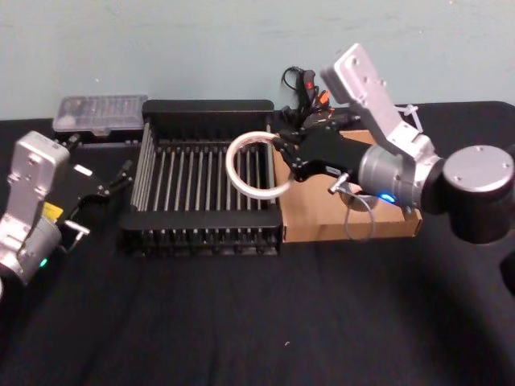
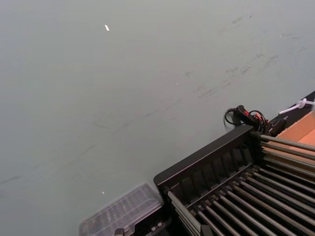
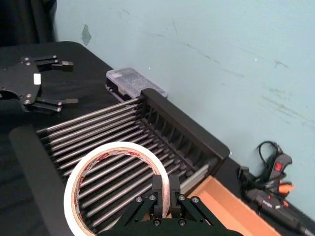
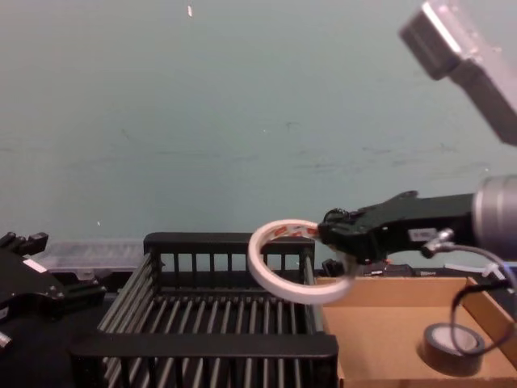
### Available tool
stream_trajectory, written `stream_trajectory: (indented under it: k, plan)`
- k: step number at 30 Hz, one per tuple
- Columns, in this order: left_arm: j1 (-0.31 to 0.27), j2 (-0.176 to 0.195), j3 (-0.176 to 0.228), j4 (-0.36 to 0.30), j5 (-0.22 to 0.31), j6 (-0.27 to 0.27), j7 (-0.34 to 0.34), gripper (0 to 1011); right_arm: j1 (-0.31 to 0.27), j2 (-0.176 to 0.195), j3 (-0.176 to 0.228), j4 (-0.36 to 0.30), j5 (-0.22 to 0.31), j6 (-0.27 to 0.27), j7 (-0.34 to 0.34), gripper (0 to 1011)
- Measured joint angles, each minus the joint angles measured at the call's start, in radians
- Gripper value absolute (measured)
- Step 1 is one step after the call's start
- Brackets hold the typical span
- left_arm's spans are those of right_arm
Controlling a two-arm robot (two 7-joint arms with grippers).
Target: Pick up the white tape and place it into the black box , Pick up the silver tape and place it into the brown box.
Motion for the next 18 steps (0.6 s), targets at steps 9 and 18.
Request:
stream_trajectory:
  k: [9,18]
  plan:
    - [0.0,0.0,0.0,0.0,0.0,0.0,0.0,1001,0.064,-0.082,-0.035,0.141,-0.072,-0.092,-0.029,90]
    - [0.0,0.0,0.0,0.0,0.0,0.0,0.0,1001,0.096,-0.143,-0.052,0.256,-0.136,-0.172,-0.058,90]
